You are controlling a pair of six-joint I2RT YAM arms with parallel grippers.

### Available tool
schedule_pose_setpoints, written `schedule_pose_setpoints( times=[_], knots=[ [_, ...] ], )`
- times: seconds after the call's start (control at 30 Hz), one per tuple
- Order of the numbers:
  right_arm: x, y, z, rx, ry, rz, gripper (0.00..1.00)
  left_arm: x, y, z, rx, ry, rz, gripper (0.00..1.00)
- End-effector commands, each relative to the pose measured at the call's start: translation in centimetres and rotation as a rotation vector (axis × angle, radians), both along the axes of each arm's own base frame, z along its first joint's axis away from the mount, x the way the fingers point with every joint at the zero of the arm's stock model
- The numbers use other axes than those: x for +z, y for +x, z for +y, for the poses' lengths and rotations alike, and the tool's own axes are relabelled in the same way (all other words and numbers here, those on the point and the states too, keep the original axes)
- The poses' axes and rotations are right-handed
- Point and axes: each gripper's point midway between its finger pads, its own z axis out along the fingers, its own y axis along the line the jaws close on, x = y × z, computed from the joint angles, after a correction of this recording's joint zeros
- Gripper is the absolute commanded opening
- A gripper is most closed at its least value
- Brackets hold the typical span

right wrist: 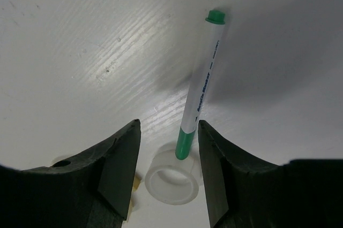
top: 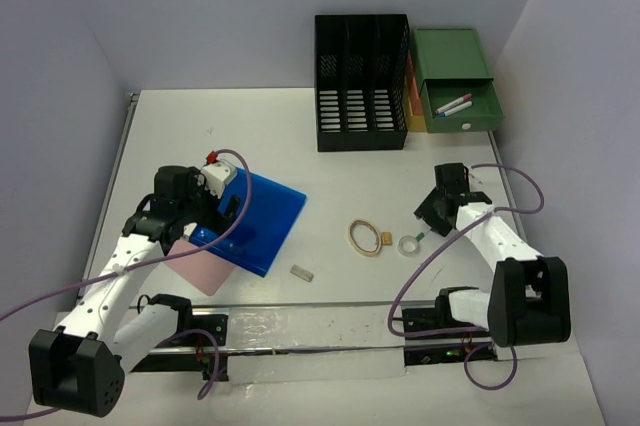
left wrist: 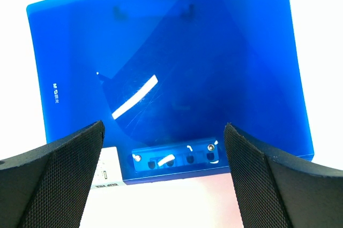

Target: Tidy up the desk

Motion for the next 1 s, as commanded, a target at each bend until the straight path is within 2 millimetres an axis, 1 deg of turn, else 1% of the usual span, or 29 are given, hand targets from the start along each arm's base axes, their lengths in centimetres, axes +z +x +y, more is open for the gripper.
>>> schedule_pose_setpoints(
  times=[0.0, 0.17, 0.27, 0.33, 0.4, 0.43, 0.47, 0.5, 0.6, 0.73, 0.87, 0.9, 0.97],
  knots=[
    [0.1, 0.9, -0.9, -0.045, -0.047, -0.029, 0.55, 1.3, 0.9, -0.3, -0.001, -0.014, -0.062, 0.99],
    [-1.8, 0.1, -0.6, -0.040, -0.032, 0.034, 0.55, 1.3, 0.9, -0.3, -0.002, -0.013, -0.061, 0.99],
    [-2.8, 0.2, -0.5, -0.052, -0.025, 0.062, 0.51, 1.3, 0.9, -0.2, 0.000, -0.011, -0.064, 0.99],
    [-3.2, 0.5, -0.6, -0.055, -0.029, 0.067, 0.43, 1.4, 0.9, -0.2, -0.001, -0.013, -0.068, 0.99],
    [-3.5, 0.5, -0.5, -0.047, -0.030, 0.076, 0.38, 1.4, 0.9, -0.2, -0.001, -0.013, -0.066, 0.99],
    [-3.6, 0.5, -0.5, -0.042, -0.028, 0.079, 0.29, 1.4, 0.9, -0.2, 0.000, -0.012, -0.064, 0.99],
    [-3.9, 0.5, -0.3, -0.032, -0.020, 0.080, 0.13, 1.4, 0.9, -0.2, 0.001, -0.012, -0.065, 0.99],
    [-4.1, 0.5, -0.1, -0.022, -0.013, 0.083, 0.02, 1.4, 1.0, -0.2, 0.003, -0.012, -0.065, 0.99],
    [-4.2, 0.4, 0.1, 0.000, -0.007, 0.072, 0.00, 1.4, 1.0, -0.2, 0.004, -0.011, -0.066, 0.99],
    [-2.7, 1.2, 0.2, 0.045, -0.028, 0.011, 0.00, 1.4, 1.0, -0.2, 0.003, -0.011, -0.062, 0.99],
    [1.6, 2.7, 1.4, 0.097, -0.060, -0.109, 0.00, 1.2, 1.0, -0.1, 0.005, -0.008, -0.059, 0.99],
    [2.8, 3.1, 2.1, 0.119, -0.060, -0.138, 0.00, 1.2, 1.0, -0.1, 0.006, -0.008, -0.058, 0.99],
    [5.6, 3.9, 4.8, 0.204, -0.038, -0.215, 0.00, 1.2, 1.0, -0.1, 0.010, -0.005, -0.058, 0.99]
  ],
)
